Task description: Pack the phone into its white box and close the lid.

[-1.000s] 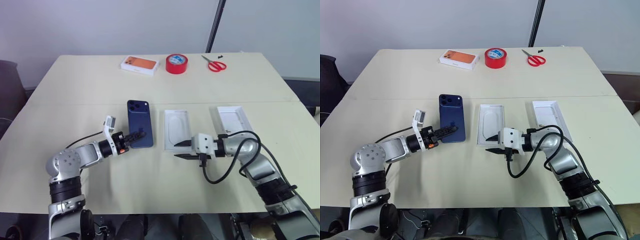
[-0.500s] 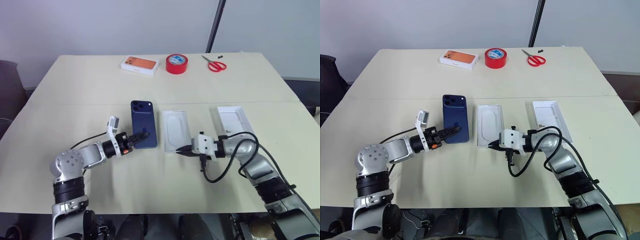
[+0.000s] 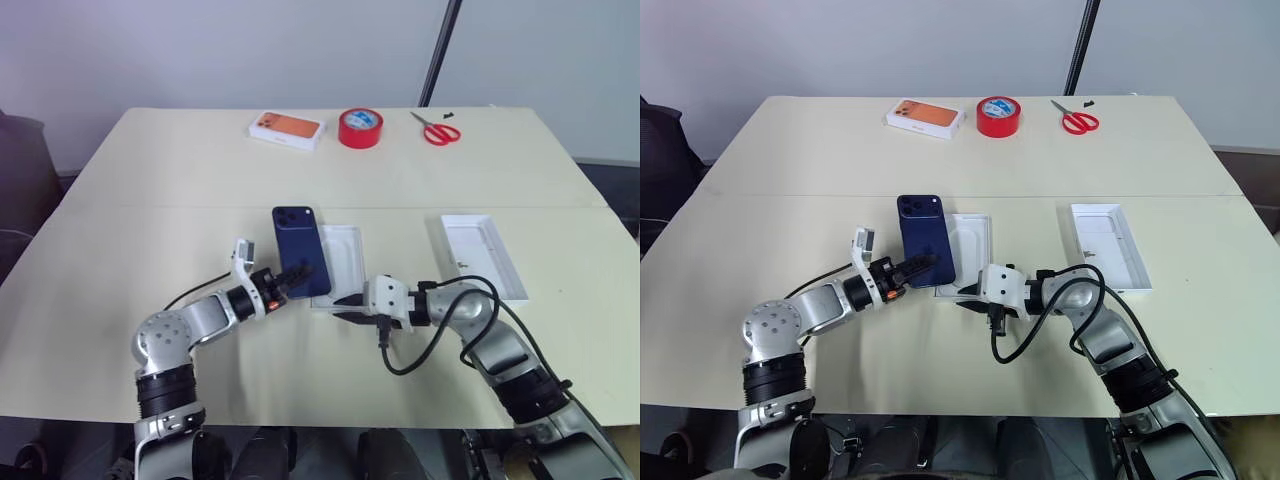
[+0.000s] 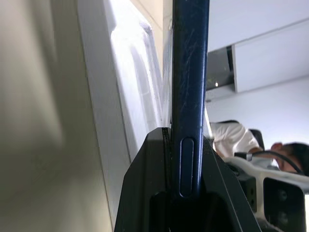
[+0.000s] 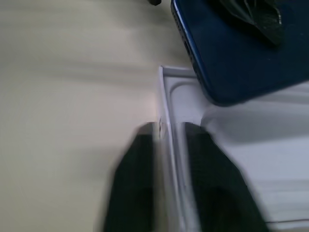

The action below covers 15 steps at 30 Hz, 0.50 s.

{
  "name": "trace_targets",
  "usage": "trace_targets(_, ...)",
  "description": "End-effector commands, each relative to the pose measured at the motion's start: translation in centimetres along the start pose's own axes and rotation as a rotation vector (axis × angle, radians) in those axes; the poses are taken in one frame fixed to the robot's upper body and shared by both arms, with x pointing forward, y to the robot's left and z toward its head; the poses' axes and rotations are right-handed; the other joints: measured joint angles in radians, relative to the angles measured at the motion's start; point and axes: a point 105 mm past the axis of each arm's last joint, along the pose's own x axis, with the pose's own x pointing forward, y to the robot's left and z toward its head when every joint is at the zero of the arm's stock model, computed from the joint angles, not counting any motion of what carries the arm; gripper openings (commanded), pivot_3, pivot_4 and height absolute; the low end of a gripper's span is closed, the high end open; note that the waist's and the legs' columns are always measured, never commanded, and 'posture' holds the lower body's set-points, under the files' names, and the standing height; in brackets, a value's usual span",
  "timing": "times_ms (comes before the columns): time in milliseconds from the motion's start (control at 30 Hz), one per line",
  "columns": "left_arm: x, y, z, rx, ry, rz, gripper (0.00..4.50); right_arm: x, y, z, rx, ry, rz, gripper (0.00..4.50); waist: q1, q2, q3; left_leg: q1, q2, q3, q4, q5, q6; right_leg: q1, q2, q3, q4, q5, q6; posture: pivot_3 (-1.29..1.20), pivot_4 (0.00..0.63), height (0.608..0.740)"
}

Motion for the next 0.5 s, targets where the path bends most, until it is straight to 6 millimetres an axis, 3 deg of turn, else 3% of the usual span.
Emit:
trace_targets(33,0.4,-1.8,0.9,0.048,-0.037,-0.058,0.00,-1.0,-1.2,1.9,-0.036,-0.063,-0.065,3.05,0.000,0.000,0.000,0.000,0.000,0.000,0.000,0.000,0.000,0.000,0.000,0.000,0.000,0.000,0.000,0.00,0.150,0.740)
trace_targets(133,0.7,-2.0,1.0,0.049,-0.033,-0.069,0.00,-2.1,-2.4,2.6,-0.035,-0.094,-0.130,4.48,0.000,0.000,0.000,0.000,0.000,0.000,0.000,0.000,0.000,0.000,0.000,0.000,0.000,0.000,0.000,0.00,0.150,0.740)
trace_targets(300,1.1,-2.2,0.7,0.054,0.032,-0.081,0.00,-4.7,-4.5,3.0,-0.032,-0.087,-0.228,4.48,0.001,-0.001,0.001,-0.001,0.000,0.000,0.000,0.000,0.000,0.000,0.000,0.000,0.000,0.000,0.000,0.00,0.150,0.740)
trace_targets(467,1.5,-2.7,-0.6,0.008,0.130,-0.124,0.00,-5.3,-5.0,1.9,-0.029,-0.047,-0.270,4.48,-0.001,-0.001,0.001,-0.001,0.000,0.000,0.000,0.000,0.000,0.000,0.000,0.000,0.000,0.000,0.000,0.00,0.150,0.740)
trace_targets(500,1.6,-2.8,-0.7,0.018,0.143,-0.128,0.48,-5.2,-4.9,1.9,-0.029,-0.049,-0.270,4.50,-0.001,-0.001,0.001,-0.001,0.000,0.000,0.000,0.000,0.000,0.000,0.000,0.000,0.000,0.000,0.000,0.00,0.150,0.740)
